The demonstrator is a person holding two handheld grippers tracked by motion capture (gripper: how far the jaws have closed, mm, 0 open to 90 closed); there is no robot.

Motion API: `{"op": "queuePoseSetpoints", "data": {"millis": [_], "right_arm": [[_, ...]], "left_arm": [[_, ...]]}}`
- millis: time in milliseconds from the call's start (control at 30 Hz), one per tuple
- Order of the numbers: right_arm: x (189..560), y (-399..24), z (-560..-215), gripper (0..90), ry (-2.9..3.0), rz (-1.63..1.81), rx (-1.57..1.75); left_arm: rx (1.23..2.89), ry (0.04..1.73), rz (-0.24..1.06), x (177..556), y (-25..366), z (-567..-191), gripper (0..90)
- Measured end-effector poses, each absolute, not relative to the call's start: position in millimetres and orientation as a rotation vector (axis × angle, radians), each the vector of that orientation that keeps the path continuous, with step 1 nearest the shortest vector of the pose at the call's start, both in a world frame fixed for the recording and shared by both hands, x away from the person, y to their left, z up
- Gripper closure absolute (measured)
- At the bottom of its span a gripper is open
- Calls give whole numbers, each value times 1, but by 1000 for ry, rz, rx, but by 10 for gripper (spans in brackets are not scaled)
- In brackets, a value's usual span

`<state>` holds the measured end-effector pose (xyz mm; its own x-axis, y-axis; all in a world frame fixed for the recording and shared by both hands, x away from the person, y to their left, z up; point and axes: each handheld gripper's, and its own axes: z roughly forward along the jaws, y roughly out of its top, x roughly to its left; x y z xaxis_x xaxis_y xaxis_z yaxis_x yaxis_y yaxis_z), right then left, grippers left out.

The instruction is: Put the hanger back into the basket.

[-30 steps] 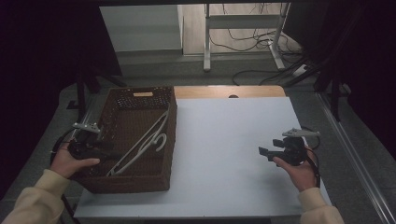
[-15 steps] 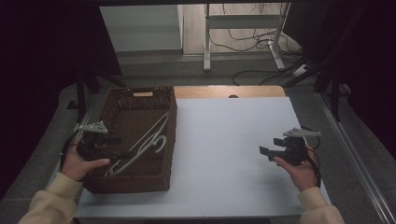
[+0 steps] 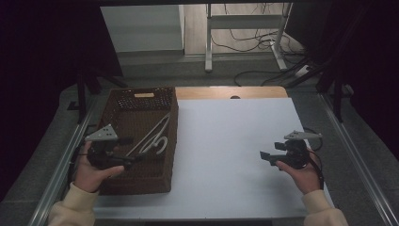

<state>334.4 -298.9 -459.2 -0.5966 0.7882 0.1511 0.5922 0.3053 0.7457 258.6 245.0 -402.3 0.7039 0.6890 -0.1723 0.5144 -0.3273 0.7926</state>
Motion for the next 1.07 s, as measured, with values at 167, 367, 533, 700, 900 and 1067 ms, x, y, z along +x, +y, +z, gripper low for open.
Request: {"op": "queuePoseSetpoints", "data": {"millis": [167, 367, 533, 700, 900, 1067], "right_arm": [[332, -299, -459, 200, 2350, 1175, 1233], [322, -304, -457, 196, 2364, 1202, 1187], [315, -306, -453, 196, 2364, 1231, 1153], [310, -305, -448, 197, 2358, 1254, 1122], [312, -305, -453, 198, 2368, 1229, 1120], [312, -306, -453, 188, 2355, 1237, 1119]], "left_arm": [[1970, 905, 229, 257, 230, -406, 179], [1997, 910, 248, 251, 220, -411, 179], [2015, 915, 264, 241, 216, -411, 175], [2029, 938, 280, 239, 214, -412, 175], [2023, 941, 287, 238, 216, -411, 173], [2019, 945, 304, 238, 220, -410, 167]]}}
